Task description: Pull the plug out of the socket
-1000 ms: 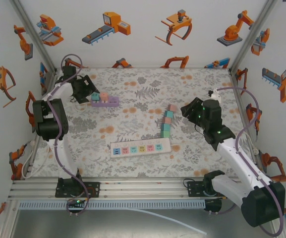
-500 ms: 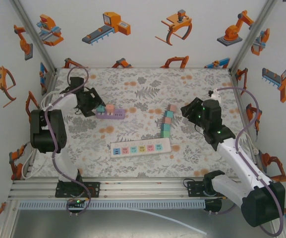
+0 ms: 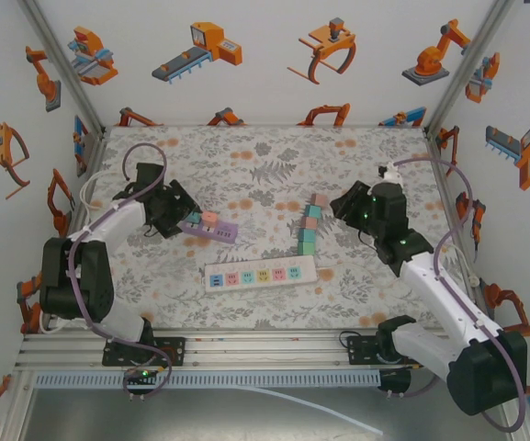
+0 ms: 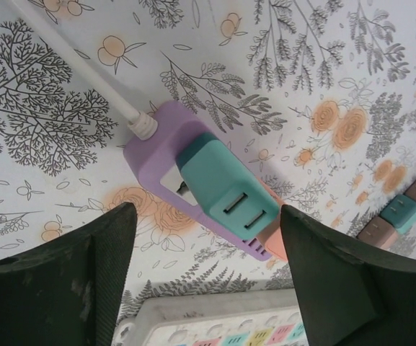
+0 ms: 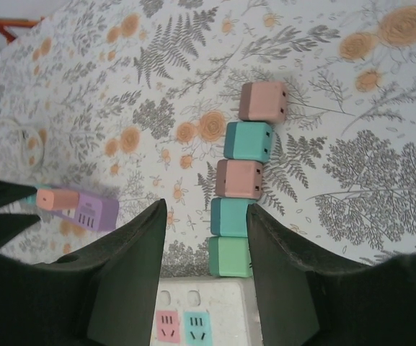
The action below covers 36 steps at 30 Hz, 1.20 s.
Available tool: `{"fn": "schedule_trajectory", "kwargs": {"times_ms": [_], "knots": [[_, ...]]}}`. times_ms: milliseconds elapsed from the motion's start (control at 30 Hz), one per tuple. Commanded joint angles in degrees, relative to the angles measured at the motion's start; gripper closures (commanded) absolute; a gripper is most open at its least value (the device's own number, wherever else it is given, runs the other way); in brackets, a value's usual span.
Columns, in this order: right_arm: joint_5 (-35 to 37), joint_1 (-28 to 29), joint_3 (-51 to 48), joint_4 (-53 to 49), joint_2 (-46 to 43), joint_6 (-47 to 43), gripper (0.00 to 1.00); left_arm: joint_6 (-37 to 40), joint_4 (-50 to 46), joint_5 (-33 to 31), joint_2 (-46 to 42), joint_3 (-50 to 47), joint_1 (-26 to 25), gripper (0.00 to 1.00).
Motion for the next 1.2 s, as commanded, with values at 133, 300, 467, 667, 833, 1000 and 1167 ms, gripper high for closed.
{"fn": "schedule_trajectory", "kwargs": {"times_ms": [133,300,467,667,833,1000,1167], "knots": [[-7.9,6.8,6.1,7.0,3.0,-21.4,0.53,5.8,-2.6,-6.0,-7.0,2.8,-0.2,0.15],[-12.0,16.4,10.7,7.8,8.9,-42.1,0.52,15.6,-2.2,-3.9,-11.1,3.5,0.5,0.14],[-15.8,22.1,19.9,2.4,19.2,-50.8,0.52,25.6,-2.3,6.0,-15.3,3.0,2.3,0.14],[-19.4,26.6,33.3,-5.9,33.1,-55.7,0.52,32.2,-4.2,10.1,-19.1,1.6,3.8,0.12],[-21.1,28.1,42.4,-8.4,43.5,-55.5,0.52,33.9,-5.9,9.3,-20.4,0.3,5.4,0.11],[-20.7,28.9,50.3,-9.5,52.8,-55.2,0.52,33.6,-6.0,10.4,-21.2,-1.0,7.7,0.11],[-21.7,29.3,56.0,-10.3,59.9,-55.4,0.52,33.2,-6.4,11.7,-19.8,-1.1,8.9,0.12]]}}
